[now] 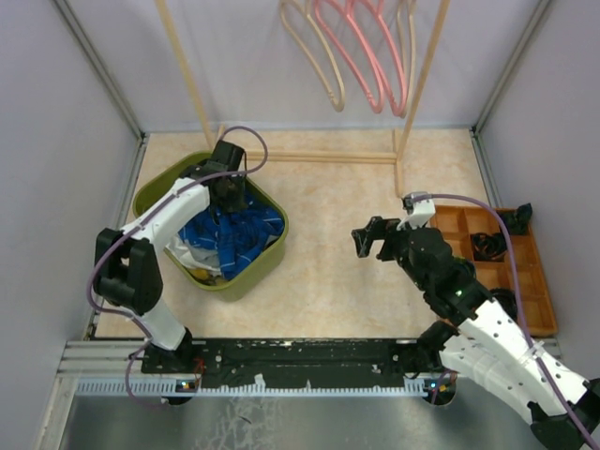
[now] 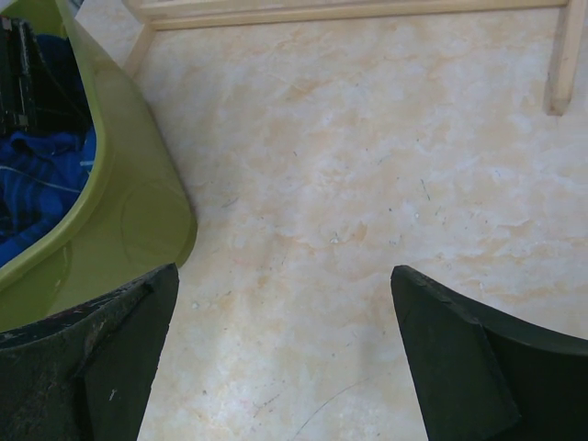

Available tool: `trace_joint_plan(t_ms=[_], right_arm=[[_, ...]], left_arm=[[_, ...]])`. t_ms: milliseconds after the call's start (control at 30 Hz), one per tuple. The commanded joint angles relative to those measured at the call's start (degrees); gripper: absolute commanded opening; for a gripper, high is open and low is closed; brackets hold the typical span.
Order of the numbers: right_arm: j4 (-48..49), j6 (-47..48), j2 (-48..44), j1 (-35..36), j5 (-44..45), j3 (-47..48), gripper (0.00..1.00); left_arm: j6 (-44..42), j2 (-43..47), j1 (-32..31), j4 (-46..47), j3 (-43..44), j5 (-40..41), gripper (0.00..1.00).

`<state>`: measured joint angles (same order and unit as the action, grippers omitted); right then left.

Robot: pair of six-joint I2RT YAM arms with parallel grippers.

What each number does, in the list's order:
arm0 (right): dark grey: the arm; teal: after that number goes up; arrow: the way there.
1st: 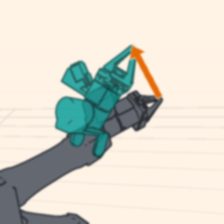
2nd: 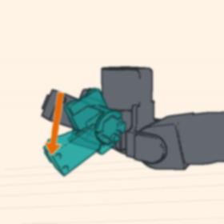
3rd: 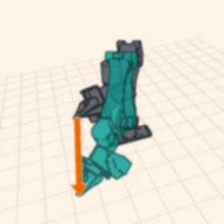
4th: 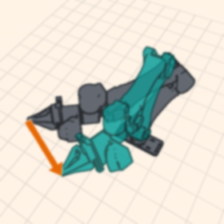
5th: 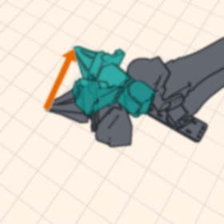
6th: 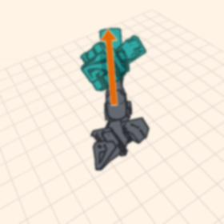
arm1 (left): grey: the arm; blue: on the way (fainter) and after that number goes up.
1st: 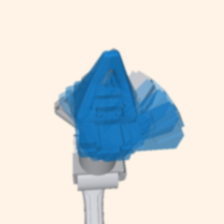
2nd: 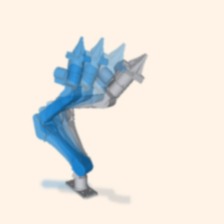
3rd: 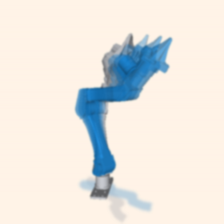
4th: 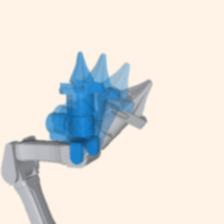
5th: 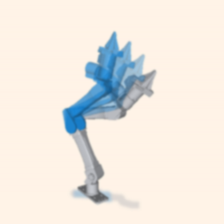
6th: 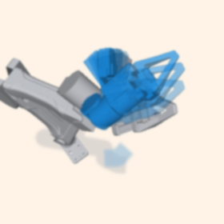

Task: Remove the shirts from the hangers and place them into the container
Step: Place the shirt in the bin.

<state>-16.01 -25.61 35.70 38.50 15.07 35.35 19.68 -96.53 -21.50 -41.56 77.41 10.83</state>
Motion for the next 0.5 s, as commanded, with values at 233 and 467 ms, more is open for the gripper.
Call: trace_joint_plan(t_ms=[233, 467], right_arm=[[-0.3, 7.3, -4.0, 0.3, 9.7, 6.5, 0.99], [-6.1, 11.9, -4.6, 0.3, 19.8, 10.0, 0.99]], left_arm=[[1.4, 15.2, 0.2, -4.6, 2.3, 3.0, 0.85], [3.9, 29.1, 0.2, 4.6, -0.5, 6.5, 0.99]])
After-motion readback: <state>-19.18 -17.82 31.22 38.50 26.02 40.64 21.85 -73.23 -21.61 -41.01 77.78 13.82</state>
